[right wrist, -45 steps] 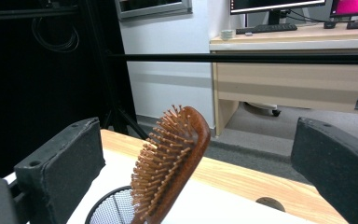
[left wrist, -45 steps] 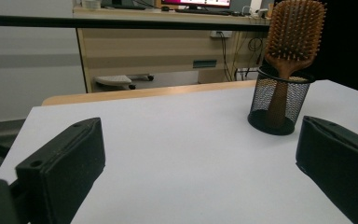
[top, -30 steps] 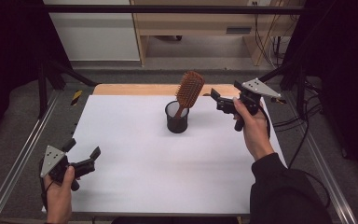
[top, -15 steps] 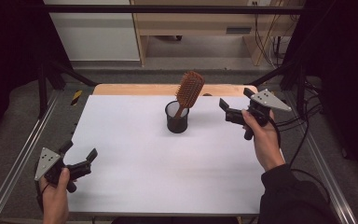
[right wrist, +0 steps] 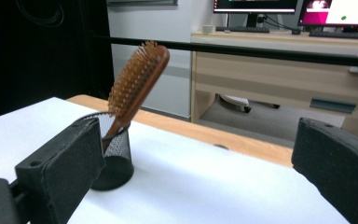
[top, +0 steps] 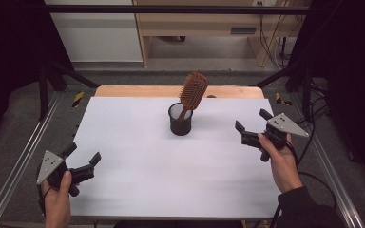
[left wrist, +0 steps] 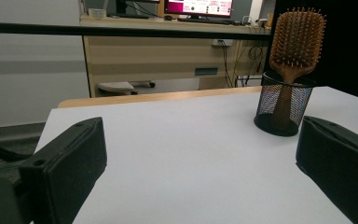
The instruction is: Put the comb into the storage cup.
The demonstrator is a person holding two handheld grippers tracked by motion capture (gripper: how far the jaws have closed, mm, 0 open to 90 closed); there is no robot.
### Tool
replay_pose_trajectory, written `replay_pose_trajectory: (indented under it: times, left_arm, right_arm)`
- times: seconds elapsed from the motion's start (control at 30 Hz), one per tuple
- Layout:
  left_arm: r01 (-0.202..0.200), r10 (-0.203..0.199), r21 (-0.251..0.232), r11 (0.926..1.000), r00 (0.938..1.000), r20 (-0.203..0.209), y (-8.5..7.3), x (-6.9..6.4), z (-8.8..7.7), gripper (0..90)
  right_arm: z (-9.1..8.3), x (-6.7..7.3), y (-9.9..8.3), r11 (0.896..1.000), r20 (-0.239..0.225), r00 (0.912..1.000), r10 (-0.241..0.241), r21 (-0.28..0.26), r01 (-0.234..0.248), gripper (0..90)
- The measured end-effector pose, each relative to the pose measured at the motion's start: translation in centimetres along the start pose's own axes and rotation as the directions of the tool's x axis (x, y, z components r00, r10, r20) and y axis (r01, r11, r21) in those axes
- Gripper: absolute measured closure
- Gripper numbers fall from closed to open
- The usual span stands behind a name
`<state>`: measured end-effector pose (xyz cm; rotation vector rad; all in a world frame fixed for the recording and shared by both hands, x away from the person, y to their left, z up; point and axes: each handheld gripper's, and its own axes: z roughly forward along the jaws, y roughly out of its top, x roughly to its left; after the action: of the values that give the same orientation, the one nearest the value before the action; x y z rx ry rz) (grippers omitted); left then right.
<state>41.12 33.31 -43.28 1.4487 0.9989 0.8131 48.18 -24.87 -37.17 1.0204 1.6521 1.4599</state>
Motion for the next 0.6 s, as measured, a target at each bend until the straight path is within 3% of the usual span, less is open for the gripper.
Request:
replay_pose_trajectory:
  times: [0.43,0.6]
  left_arm:
    - [0.0,0.0,0.006,1.0,0.9999,0.014,-0.1,-0.4,0.1,1.9]
    - [-0.008,0.008,-0.001,1.0,0.9997,0.025,-0.1,-0.5,0.1,1.9]
  right_arm:
    - [-2.7,-1.1,-4.2,0.999,0.033,0.9993,0.02,0.035,-0.021,3.1]
    - [-3.3,-1.2,-5.8,0.996,0.024,0.9997,-0.003,0.093,0.001,3.1]
